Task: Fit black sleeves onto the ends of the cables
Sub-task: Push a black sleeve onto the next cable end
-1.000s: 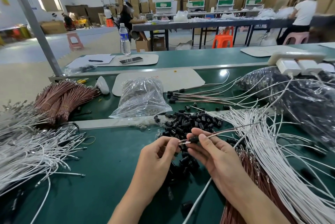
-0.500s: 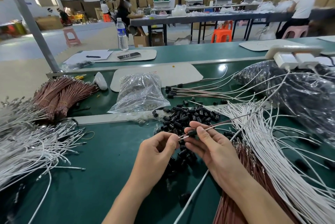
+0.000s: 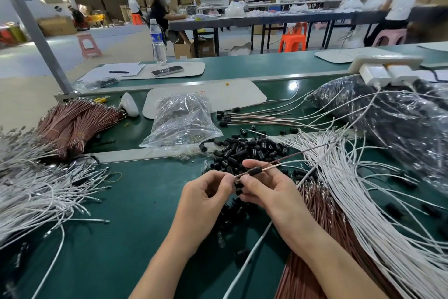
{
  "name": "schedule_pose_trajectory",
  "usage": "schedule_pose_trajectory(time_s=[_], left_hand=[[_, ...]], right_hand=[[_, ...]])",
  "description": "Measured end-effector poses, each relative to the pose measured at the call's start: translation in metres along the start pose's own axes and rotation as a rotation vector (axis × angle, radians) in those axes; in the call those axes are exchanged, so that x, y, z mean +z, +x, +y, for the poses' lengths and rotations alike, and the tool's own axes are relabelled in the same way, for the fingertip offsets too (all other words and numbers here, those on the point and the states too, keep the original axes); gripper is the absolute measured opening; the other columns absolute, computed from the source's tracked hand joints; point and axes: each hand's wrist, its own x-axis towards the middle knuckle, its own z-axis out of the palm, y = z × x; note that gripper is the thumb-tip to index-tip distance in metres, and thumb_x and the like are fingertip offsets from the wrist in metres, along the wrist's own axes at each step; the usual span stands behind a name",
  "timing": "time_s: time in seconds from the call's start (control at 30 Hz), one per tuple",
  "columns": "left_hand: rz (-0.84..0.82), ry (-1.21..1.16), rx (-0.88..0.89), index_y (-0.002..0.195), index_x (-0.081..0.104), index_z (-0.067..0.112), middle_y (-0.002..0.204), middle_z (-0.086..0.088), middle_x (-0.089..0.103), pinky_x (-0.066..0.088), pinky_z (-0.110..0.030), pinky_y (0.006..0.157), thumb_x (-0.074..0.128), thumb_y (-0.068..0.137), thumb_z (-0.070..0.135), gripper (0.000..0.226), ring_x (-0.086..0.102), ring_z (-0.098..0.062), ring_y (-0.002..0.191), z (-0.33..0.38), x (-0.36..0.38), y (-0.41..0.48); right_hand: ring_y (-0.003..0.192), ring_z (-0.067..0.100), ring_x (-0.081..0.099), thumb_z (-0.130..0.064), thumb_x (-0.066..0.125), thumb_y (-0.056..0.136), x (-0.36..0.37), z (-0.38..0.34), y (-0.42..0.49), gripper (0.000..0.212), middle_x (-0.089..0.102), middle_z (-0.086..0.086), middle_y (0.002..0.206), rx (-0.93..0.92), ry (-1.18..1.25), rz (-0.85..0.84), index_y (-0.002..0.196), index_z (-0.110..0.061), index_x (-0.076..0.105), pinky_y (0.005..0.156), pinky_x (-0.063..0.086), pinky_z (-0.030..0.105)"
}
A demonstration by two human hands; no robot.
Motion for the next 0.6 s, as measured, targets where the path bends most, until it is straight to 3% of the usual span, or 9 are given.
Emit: schedule_pose_trajectory(time_s=[0.17, 0.4, 0.5, 0.6], left_hand=[[-0.009, -0.009, 0.000, 0.089, 0.075, 0.024, 0.077, 0.006, 0.073, 0.052, -0.019, 0.066, 0.066, 0.097, 0.020, 0.012, 0.063, -0.003, 0.066, 0.0007, -0.0003, -0.0009], [-0.018, -0.023, 0.001, 0.088, 0.075, 0.023, 0.076, -0.003, 0.072, 0.052, -0.039, 0.067, 0.067, 0.096, 0.021, 0.011, 0.060, -0.013, 0.066, 0.0011, -0.0009, -0.0022], [-0.022, -0.018, -0.005, 0.088, 0.075, 0.023, 0.076, -0.002, 0.072, 0.052, -0.034, 0.066, 0.067, 0.096, 0.020, 0.012, 0.060, -0.010, 0.066, 0.0009, -0.0004, -0.0011], [-0.033, -0.020, -0.011, 0.087, 0.075, 0.023, 0.075, 0.005, 0.073, 0.050, -0.018, 0.064, 0.066, 0.096, 0.020, 0.013, 0.061, -0.003, 0.065, 0.0007, -0.0010, -0.0010]], right_hand=[[0.080, 0.008, 0.071, -0.010, 0.071, 0.093, 0.0007, 0.0008, -0.0001, 0.027, 0.074, -0.005, 0.084, -0.005, -0.029, 0.001, 0.099, -0.036, 0.077, 0.074, 0.059, 0.024], [0.079, 0.008, 0.071, -0.011, 0.072, 0.092, 0.0001, 0.0017, 0.0002, 0.024, 0.073, -0.004, 0.085, -0.025, -0.043, 0.005, 0.099, -0.033, 0.077, 0.072, 0.059, 0.024], [0.077, 0.007, 0.070, -0.010, 0.072, 0.092, -0.0001, 0.0026, 0.0012, 0.023, 0.073, -0.004, 0.083, -0.033, -0.036, 0.007, 0.098, -0.032, 0.077, 0.071, 0.059, 0.023], [0.077, 0.008, 0.070, -0.009, 0.072, 0.091, 0.0001, 0.0029, 0.0014, 0.023, 0.073, -0.003, 0.083, -0.035, -0.023, 0.004, 0.098, -0.031, 0.078, 0.071, 0.059, 0.023]])
